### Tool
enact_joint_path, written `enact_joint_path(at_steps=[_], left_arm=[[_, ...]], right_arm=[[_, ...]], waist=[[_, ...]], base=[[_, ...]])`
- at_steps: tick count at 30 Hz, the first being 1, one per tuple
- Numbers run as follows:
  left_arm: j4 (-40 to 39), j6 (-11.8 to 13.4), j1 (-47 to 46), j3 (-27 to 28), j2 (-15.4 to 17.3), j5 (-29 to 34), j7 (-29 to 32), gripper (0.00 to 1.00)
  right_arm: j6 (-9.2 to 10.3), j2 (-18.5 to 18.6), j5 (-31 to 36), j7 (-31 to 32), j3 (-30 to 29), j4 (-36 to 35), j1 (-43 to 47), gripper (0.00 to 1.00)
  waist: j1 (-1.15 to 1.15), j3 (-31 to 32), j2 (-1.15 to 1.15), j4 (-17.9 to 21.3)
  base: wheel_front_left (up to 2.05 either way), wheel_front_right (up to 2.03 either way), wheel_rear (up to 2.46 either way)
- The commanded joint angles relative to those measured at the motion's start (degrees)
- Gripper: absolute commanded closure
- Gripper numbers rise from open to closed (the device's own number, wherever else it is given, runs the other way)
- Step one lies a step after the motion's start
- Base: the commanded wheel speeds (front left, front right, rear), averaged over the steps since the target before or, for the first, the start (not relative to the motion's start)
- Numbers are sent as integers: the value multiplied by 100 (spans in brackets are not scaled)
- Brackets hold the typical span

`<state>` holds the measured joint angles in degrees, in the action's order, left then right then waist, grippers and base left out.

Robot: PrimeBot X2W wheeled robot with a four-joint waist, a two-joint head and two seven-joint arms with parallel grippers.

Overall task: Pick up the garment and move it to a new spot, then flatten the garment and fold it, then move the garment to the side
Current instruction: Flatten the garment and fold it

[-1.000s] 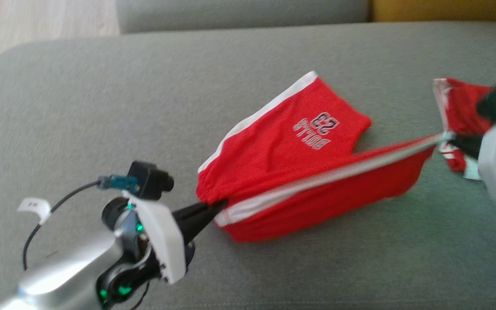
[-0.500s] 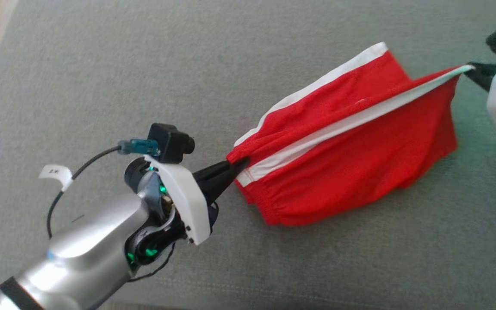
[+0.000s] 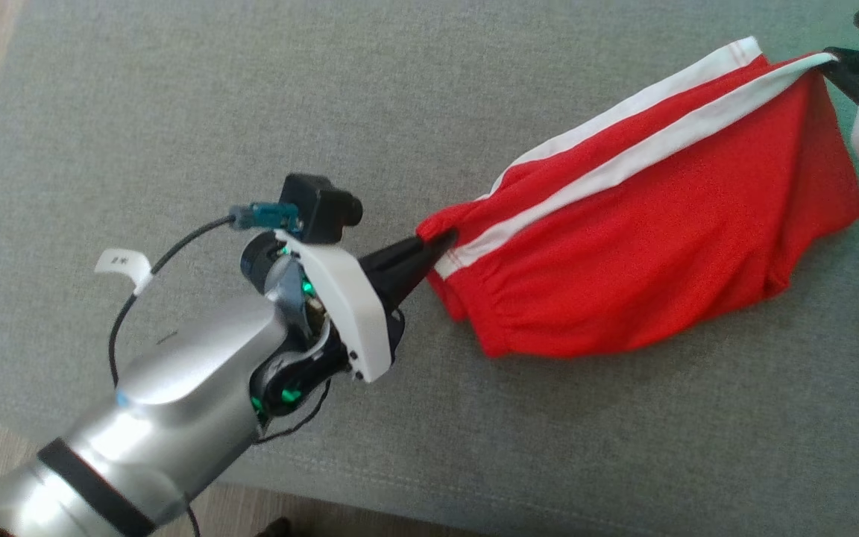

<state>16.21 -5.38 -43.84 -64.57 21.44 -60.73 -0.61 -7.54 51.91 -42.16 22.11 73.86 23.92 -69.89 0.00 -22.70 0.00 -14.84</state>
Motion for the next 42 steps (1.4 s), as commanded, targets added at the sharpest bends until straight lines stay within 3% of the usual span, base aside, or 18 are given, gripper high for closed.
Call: enact_joint_path(at_steps=[1,11,12,13,14,15,24,30,37,42], left_arm=[[-42,-39,-329,223,76,41,-89,100],[392,-123,-510,162,-126,79,-226,100],[447,-135,-514,137,-142,70,-227,100],[468,-140,-518,125,-148,61,-220,100],[492,-143,-529,113,-150,67,-217,80],[533,-122,-537,114,-152,83,-231,2],[862,65,-456,188,-149,169,-530,0],[1031,330,-298,555,-96,147,-1153,0],[853,790,40,1683,-108,206,-1432,0],[324,978,755,2888,-276,911,-1437,0]], right_arm=[[5,64,76,-60,-52,-25,-48,100],[5,-123,-98,-415,-51,410,-179,100],[5,-156,-279,-429,-51,506,-146,54],[5,-177,-363,-428,-51,541,-139,0],[5,-190,-363,-458,-51,545,-133,0],[5,-199,-373,-452,-51,564,-103,0],[5,-497,-648,-913,-120,1110,106,0],[5,-1046,-942,-2217,-592,1454,568,0],[5,-1712,-877,-3528,-1477,2039,1168,0],[5,-2205,-71,-3705,-2638,2161,1699,0]], waist=[[0,-93,0,-38],[0,-261,0,-81],[0,-256,0,-84],[0,-256,0,-85],[0,-255,0,-86],[0,-246,0,-85],[0,163,0,106],[0,751,0,386],[0,1364,0,801],[0,1664,0,1092]], base=[[0,0,0],[0,0,0],[0,0,0],[0,0,0],[0,0,0],[0,0,0],[0,0,0],[0,0,0],[0,0,0],[0,0,0]])
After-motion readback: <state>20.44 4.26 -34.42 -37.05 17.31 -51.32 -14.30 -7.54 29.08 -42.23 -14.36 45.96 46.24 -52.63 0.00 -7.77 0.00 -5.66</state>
